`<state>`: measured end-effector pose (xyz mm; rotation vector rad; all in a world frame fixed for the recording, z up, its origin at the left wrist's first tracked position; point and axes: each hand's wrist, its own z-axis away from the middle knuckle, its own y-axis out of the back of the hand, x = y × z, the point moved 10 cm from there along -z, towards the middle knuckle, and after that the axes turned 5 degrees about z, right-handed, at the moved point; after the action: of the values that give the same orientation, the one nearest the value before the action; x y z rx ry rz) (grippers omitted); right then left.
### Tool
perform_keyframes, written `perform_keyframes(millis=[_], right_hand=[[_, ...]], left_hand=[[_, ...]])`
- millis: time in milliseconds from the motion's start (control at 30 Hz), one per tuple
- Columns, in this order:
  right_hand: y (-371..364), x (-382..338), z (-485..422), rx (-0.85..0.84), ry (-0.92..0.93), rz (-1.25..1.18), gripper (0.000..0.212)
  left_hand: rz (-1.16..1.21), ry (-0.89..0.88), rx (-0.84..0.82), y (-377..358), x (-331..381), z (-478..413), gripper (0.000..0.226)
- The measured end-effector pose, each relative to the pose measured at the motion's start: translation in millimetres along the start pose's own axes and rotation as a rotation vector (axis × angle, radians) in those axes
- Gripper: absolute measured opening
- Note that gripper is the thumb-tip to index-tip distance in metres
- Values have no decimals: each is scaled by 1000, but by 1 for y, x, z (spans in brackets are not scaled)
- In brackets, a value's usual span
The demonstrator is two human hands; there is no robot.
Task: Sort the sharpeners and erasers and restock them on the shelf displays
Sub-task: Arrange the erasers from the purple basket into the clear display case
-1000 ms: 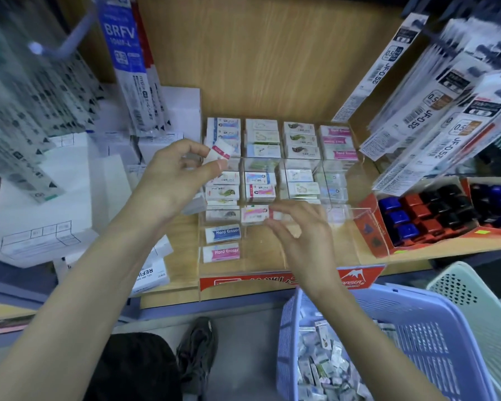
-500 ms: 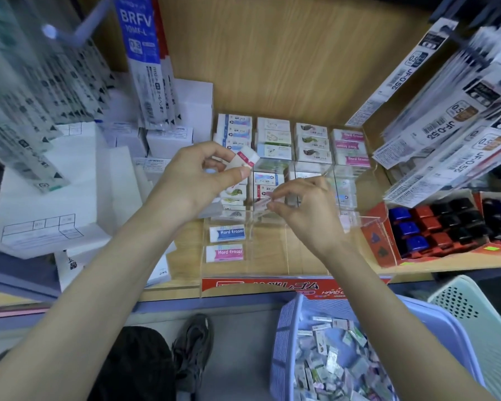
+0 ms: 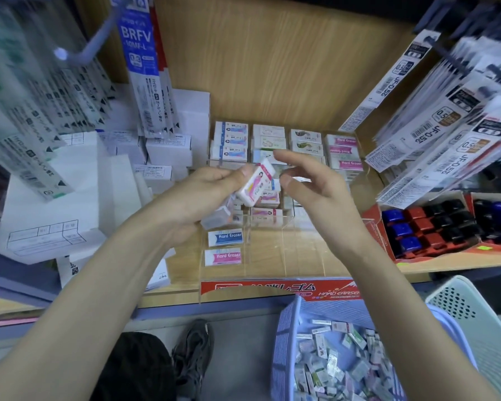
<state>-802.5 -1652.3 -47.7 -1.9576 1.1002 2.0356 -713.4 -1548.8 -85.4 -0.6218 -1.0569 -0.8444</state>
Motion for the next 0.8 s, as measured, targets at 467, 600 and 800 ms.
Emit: perform_keyframes(millis=[467,600,800], right_hand=[[15,21,28,104,-120,-165,19],[4,11,23,28,-2,104,26],[21,40,-11,151,-15,629,28]], left_hand=[[-165,-89,2,-7,4,0,10],[-148,-102,66,0,4,-4,7],[-102,-127,334,36,1,-9,20]])
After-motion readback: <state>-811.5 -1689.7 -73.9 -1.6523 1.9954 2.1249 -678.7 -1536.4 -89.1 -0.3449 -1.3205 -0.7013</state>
